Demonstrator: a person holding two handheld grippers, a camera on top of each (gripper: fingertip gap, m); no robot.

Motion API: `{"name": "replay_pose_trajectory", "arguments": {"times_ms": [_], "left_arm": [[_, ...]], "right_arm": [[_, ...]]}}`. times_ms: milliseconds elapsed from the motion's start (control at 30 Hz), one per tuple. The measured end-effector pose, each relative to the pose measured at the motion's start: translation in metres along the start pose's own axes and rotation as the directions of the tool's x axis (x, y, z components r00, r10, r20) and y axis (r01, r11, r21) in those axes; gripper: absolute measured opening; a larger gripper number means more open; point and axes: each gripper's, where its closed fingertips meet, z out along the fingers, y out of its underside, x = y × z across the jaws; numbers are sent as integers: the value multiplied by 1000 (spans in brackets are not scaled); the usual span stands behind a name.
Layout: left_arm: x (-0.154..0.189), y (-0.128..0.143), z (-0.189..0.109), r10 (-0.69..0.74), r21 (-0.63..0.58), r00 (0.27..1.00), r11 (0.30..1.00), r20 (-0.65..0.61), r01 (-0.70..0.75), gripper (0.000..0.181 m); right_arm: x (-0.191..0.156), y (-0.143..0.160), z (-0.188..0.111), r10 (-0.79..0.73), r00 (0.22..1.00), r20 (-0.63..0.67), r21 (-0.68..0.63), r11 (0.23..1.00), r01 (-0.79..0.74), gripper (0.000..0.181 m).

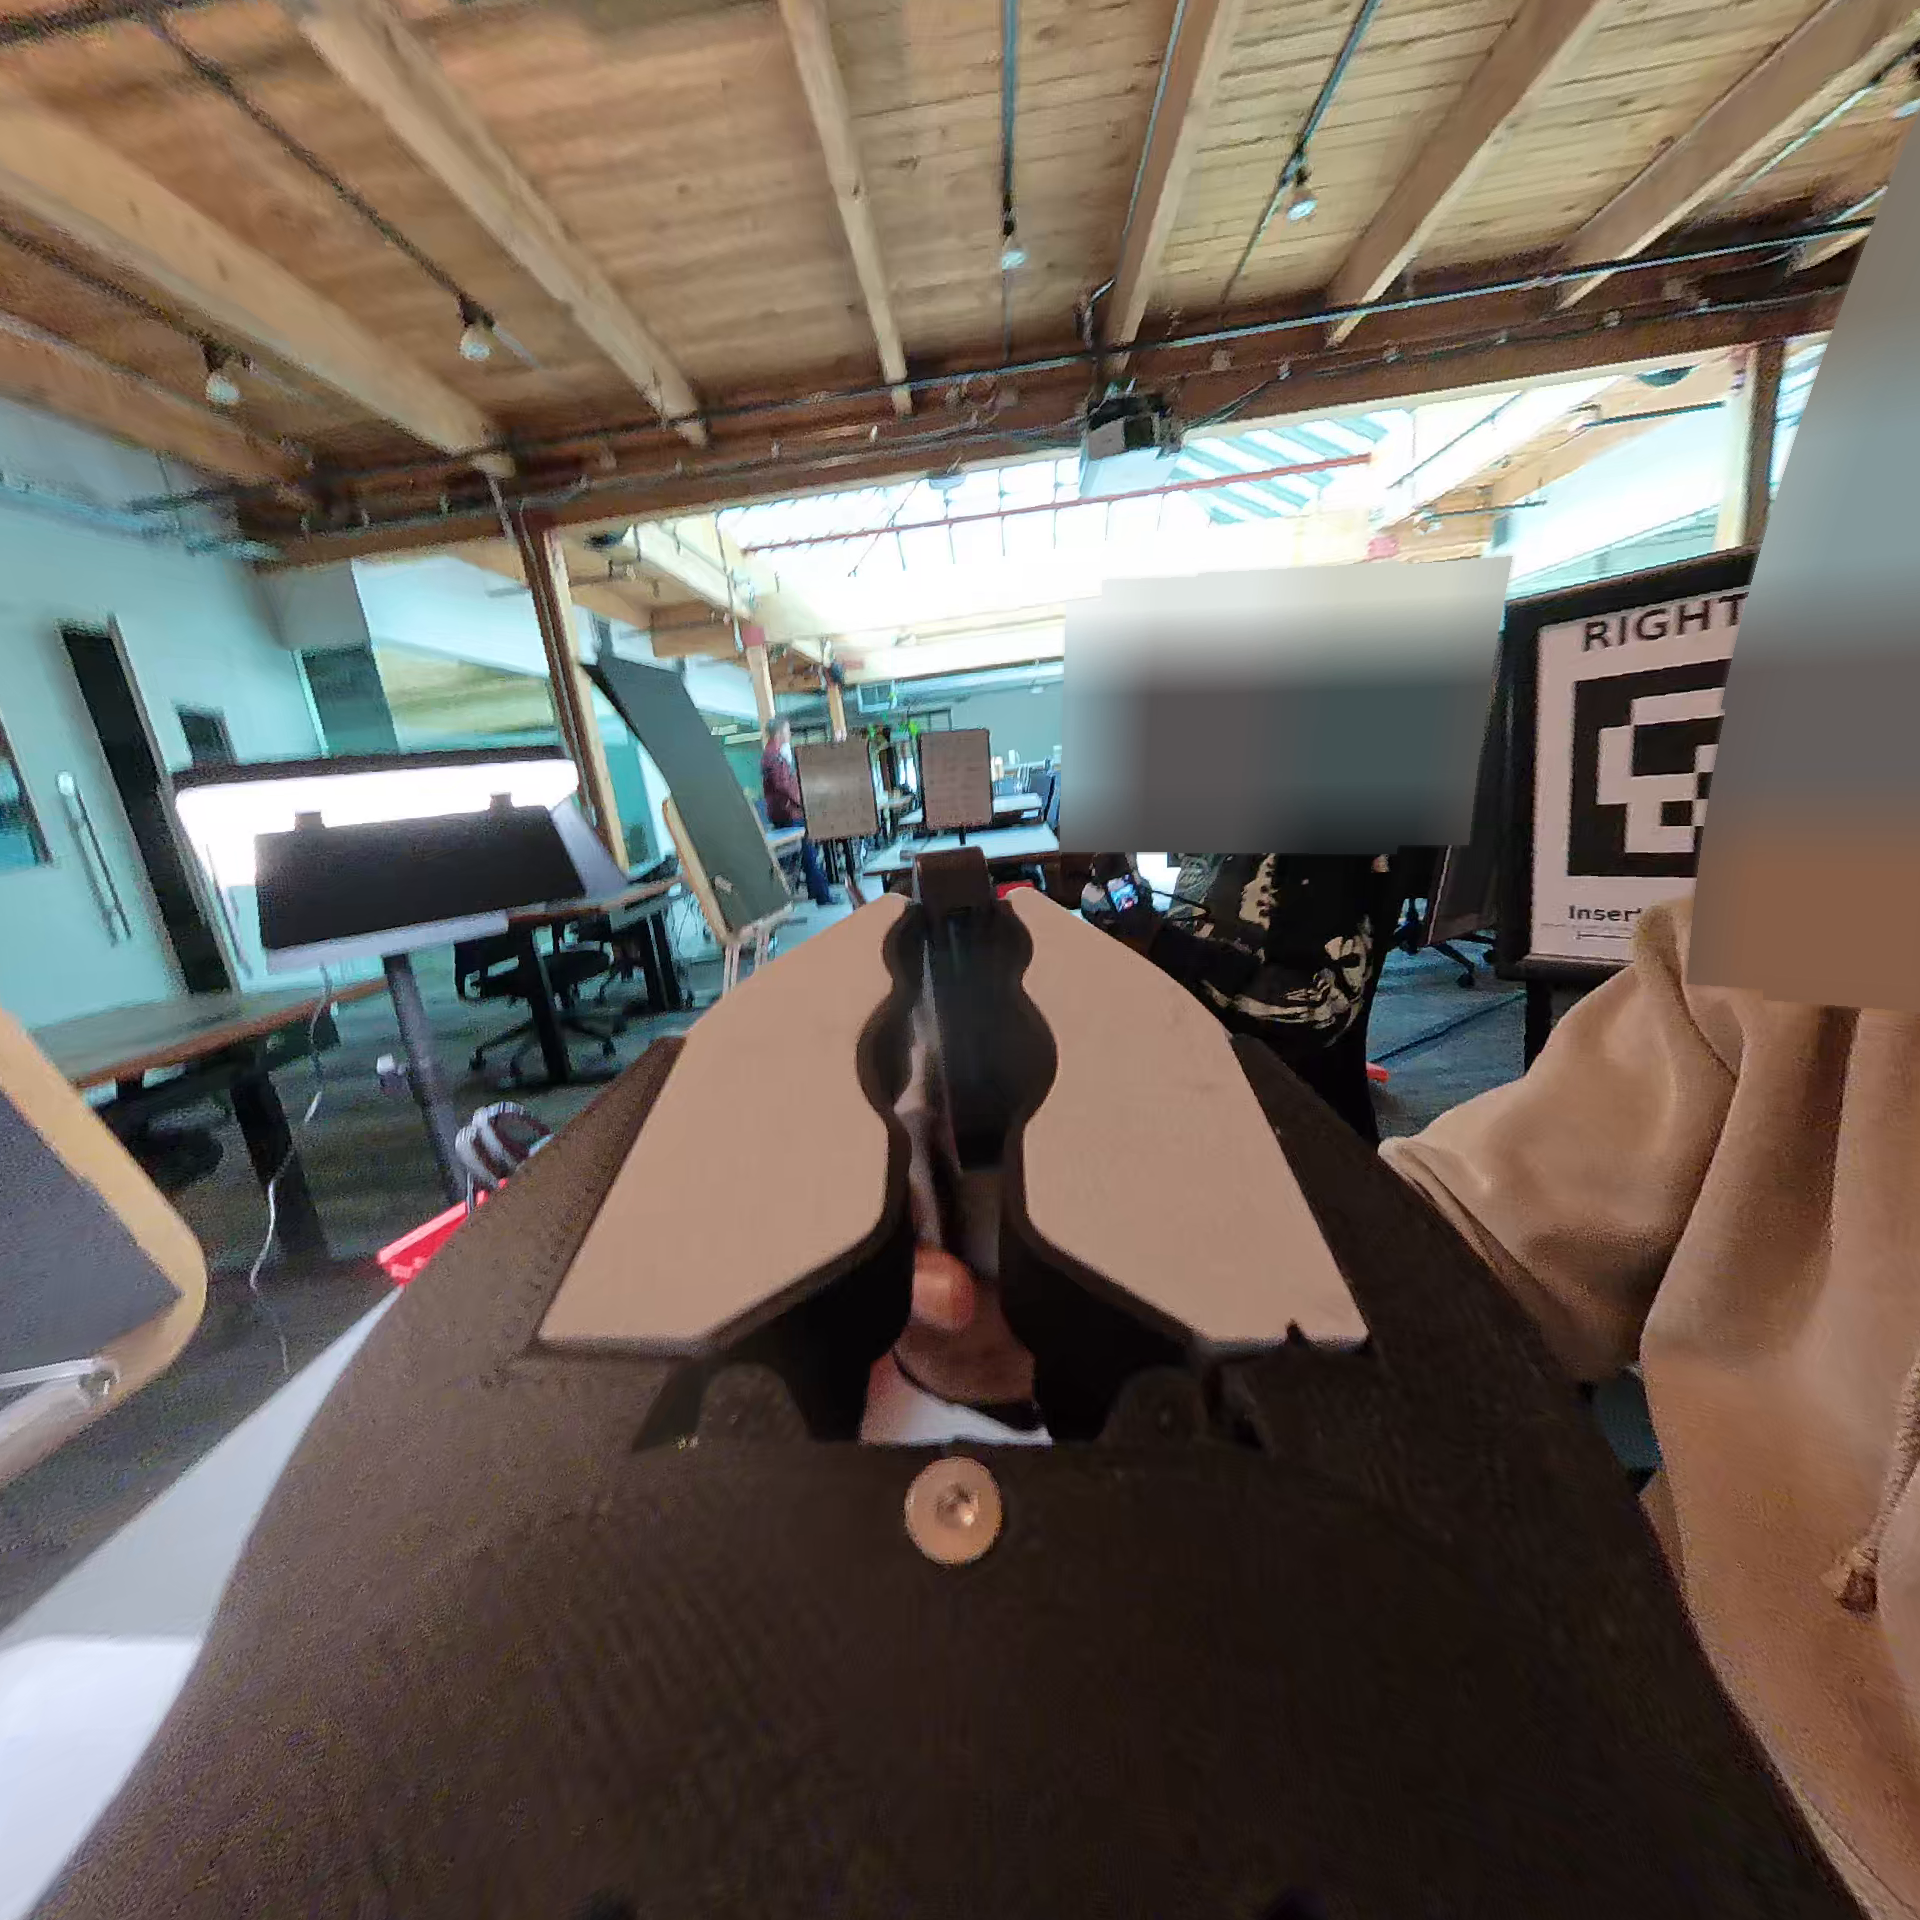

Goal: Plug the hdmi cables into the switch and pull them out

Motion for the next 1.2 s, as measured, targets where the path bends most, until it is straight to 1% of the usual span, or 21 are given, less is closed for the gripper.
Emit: {"name": "replay_pose_trajectory", "arguments": {"times_ms": [67,100,167,267,367,467,567,600,633,667,733,800,867,933,967,1000,1067,1100,1133,1200], "left_arm": [[-5,10,-3,-14,-44,1000,999,21,15,14],[-6,14,-5,15,-67,999,998,37,-13,12],[-6,24,-7,104,-143,992,985,71,-93,13],[-5,36,-7,216,-275,972,944,95,-183,23],[1,46,-3,267,-349,961,909,75,-226,31],[1,58,0,366,-436,928,848,70,-301,34],[4,68,2,435,-495,900,790,38,-362,31],[9,71,1,437,-502,900,779,3,-376,21],[12,72,1,440,-496,898,776,-17,-390,20],[15,69,2,432,-472,902,790,-25,-391,19],[21,59,5,387,-387,922,845,-30,-368,17],[25,45,8,315,-259,949,914,-25,-311,15],[27,29,8,221,-105,975,969,-29,-223,15],[29,18,7,129,25,990,991,-58,-128,15],[29,17,7,102,56,993,994,-64,-99,15],[28,20,9,93,68,994,994,-61,-88,15],[24,24,12,76,94,996,993,-44,-72,15],[21,25,12,59,108,998,993,-35,-55,15],[17,28,12,43,88,999,995,-25,-41,16],[4,40,13,19,-16,999,1000,32,-18,22]], "right_arm": [[1,-2,-10,-25,1000,13,-52,998,26,13],[1,-4,-13,-55,998,11,-81,995,55,13],[3,-1,-20,-179,984,0,-172,969,176,13],[3,2,-30,-329,944,0,-291,904,315,14],[-1,2,-36,-414,910,22,-369,843,392,14],[-3,8,-41,-503,863,57,-450,758,472,16],[-7,20,-42,-537,837,109,-539,675,503,14],[-8,23,-41,-541,833,116,-557,659,505,14],[-9,23,-41,-544,830,120,-563,652,509,14],[-12,20,-39,-538,835,114,-552,664,504,14],[-18,10,-34,-505,858,94,-507,717,478,15],[-23,-5,-25,-478,877,49,-410,791,454,18],[-25,-14,-19,-416,909,16,-312,862,400,20],[-23,-13,-15,-326,945,8,-256,913,317,29],[-22,-11,-13,-281,960,13,-234,932,276,32],[-23,-10,-10,-252,968,18,-209,945,250,31],[-29,-12,-5,-247,969,26,-160,955,248,14],[-26,-14,-5,-260,966,4,-164,952,257,14],[-23,-13,-6,-273,962,-14,-200,944,265,14],[-15,-13,-14,-385,922,-50,-289,889,356,14]]}}
